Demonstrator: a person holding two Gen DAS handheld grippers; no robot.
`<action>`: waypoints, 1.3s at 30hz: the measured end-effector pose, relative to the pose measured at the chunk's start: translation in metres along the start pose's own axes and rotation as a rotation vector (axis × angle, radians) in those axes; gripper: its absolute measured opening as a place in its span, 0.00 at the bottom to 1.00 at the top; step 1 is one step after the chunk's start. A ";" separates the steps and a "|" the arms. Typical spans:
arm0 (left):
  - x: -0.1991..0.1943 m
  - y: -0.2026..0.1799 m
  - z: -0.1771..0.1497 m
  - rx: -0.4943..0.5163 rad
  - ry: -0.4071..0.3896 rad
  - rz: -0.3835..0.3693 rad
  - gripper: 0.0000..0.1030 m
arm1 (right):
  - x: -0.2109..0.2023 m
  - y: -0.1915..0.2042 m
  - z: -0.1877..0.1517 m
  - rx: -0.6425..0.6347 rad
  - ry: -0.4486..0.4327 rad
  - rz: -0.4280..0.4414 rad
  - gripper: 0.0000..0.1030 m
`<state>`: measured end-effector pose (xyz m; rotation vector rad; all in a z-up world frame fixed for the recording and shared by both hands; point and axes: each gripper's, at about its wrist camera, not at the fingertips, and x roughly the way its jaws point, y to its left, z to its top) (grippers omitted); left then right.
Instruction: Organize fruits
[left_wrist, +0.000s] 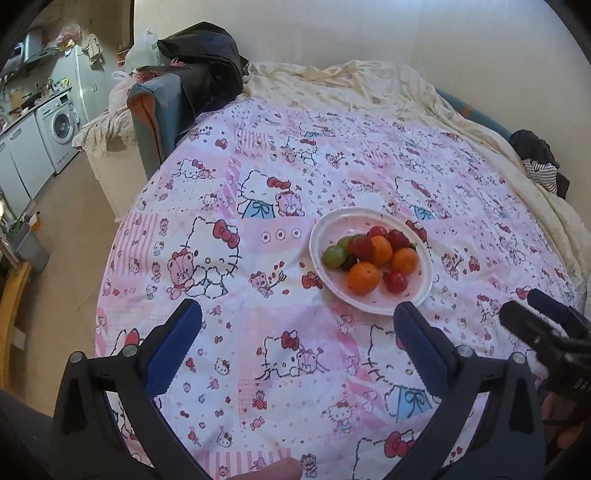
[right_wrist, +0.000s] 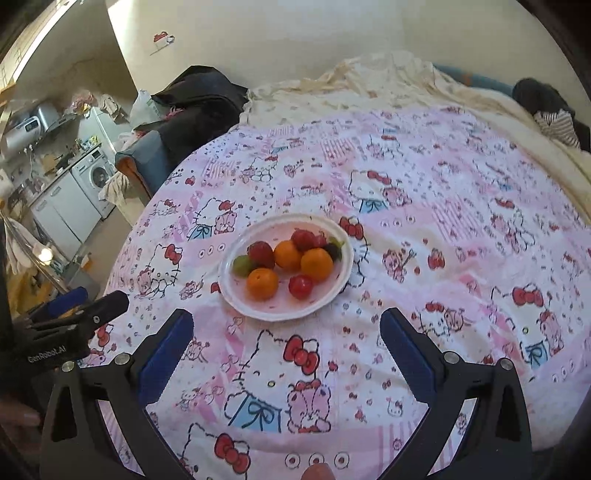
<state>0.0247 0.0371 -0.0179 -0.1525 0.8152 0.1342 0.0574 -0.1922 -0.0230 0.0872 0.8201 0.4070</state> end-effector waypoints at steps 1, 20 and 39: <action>0.000 0.000 0.001 -0.002 -0.003 0.001 0.99 | 0.000 0.000 0.000 -0.004 -0.006 -0.006 1.00; -0.001 -0.007 -0.001 0.010 0.017 -0.031 0.99 | 0.004 -0.007 0.003 0.009 -0.010 -0.055 1.00; -0.003 -0.007 -0.003 0.007 0.004 -0.025 0.99 | 0.001 -0.007 0.005 0.022 -0.022 -0.047 1.00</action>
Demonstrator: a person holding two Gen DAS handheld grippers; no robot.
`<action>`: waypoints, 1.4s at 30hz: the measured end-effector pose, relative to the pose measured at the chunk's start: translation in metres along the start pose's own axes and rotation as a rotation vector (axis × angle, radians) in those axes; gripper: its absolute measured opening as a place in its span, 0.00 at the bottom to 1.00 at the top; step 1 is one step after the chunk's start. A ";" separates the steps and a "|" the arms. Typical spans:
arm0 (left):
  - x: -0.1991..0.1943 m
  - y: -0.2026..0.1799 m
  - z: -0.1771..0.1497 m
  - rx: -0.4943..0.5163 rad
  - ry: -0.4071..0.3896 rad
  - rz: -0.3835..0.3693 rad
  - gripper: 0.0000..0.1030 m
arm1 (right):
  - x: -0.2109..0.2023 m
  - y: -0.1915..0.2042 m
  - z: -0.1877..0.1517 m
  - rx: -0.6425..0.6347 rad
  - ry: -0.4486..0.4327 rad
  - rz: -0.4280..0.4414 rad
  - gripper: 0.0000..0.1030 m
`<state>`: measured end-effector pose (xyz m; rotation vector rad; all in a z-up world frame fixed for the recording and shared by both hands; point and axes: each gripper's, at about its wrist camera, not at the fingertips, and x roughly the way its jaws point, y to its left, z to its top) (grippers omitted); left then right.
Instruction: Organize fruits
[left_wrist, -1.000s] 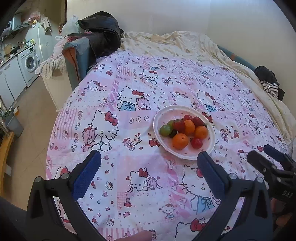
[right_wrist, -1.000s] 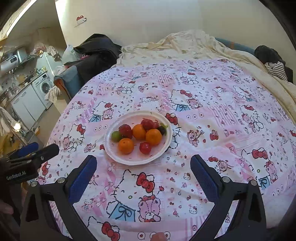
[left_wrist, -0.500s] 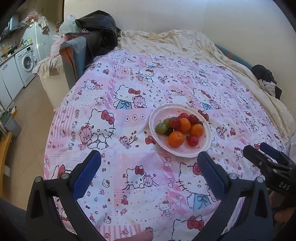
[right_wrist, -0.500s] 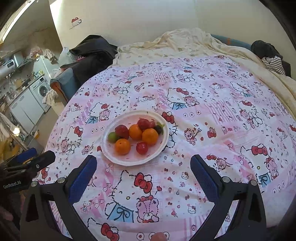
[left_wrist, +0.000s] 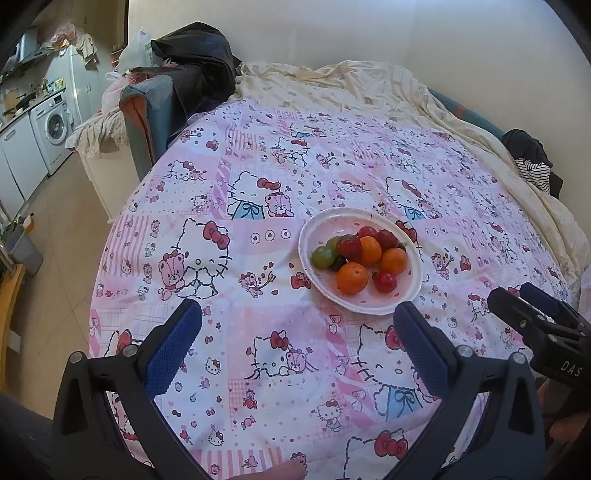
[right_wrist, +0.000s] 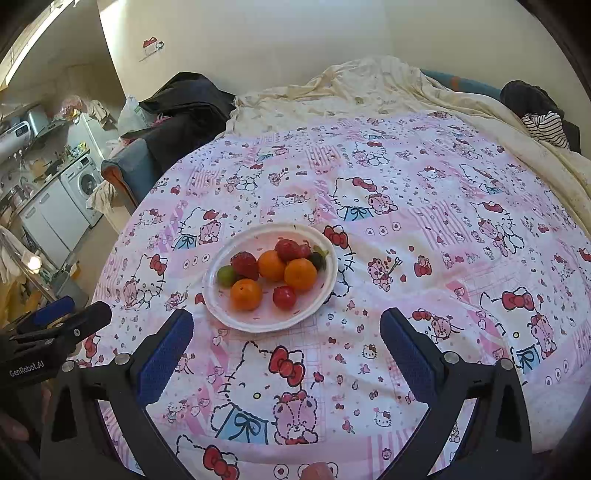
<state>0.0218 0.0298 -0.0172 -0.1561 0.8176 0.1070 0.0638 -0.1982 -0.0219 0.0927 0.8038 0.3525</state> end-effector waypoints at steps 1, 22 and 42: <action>0.000 0.000 0.000 0.001 0.000 0.001 0.99 | 0.000 0.000 0.000 0.000 -0.001 -0.001 1.00; 0.000 0.000 0.000 0.002 -0.005 0.005 0.99 | -0.001 0.001 0.000 0.000 -0.009 -0.001 1.00; 0.002 0.003 0.000 -0.004 -0.003 0.004 0.99 | -0.001 0.004 0.000 0.002 -0.010 -0.001 1.00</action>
